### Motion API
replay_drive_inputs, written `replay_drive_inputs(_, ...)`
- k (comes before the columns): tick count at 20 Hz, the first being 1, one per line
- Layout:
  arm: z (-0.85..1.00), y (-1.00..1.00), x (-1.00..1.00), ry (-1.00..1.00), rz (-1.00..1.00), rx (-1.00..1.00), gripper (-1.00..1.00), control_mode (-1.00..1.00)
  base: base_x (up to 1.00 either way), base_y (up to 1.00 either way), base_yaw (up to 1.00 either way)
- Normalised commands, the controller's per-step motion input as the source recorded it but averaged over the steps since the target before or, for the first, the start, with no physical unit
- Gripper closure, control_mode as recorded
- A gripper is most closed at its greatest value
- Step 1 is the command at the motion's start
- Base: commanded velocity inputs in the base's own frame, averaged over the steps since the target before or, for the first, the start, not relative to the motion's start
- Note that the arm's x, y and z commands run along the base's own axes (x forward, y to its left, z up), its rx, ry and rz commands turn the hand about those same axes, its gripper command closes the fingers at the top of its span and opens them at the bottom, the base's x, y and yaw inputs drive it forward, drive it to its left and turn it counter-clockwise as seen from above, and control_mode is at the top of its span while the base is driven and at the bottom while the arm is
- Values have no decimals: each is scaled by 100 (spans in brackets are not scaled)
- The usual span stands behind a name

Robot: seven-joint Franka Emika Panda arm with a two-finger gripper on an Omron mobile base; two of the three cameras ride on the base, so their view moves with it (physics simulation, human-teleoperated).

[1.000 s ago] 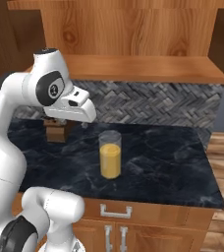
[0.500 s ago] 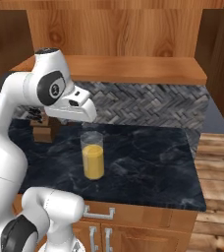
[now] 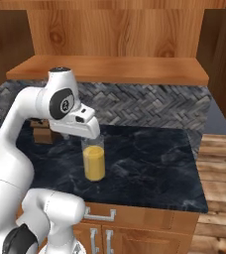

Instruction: There is a tray on the dining counter. Grab the cup, mug, and pitcher and place them on the tray. The pitcher may be placed next to the tray if it cannot fit the tray.

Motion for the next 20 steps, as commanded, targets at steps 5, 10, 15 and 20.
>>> replay_drive_inputs(5,-56,-1,0,14,0,7,-100,-100,0,0,0)
replay_drive_inputs(10,-40,0,4,0,0,1,-100,-100,0,0,0)
replay_drive_inputs(15,-32,0,20,-3,0,0,-100,-100,0,0,0)
replay_drive_inputs(20,-21,0,25,-2,0,0,-100,-100,0,0,0)
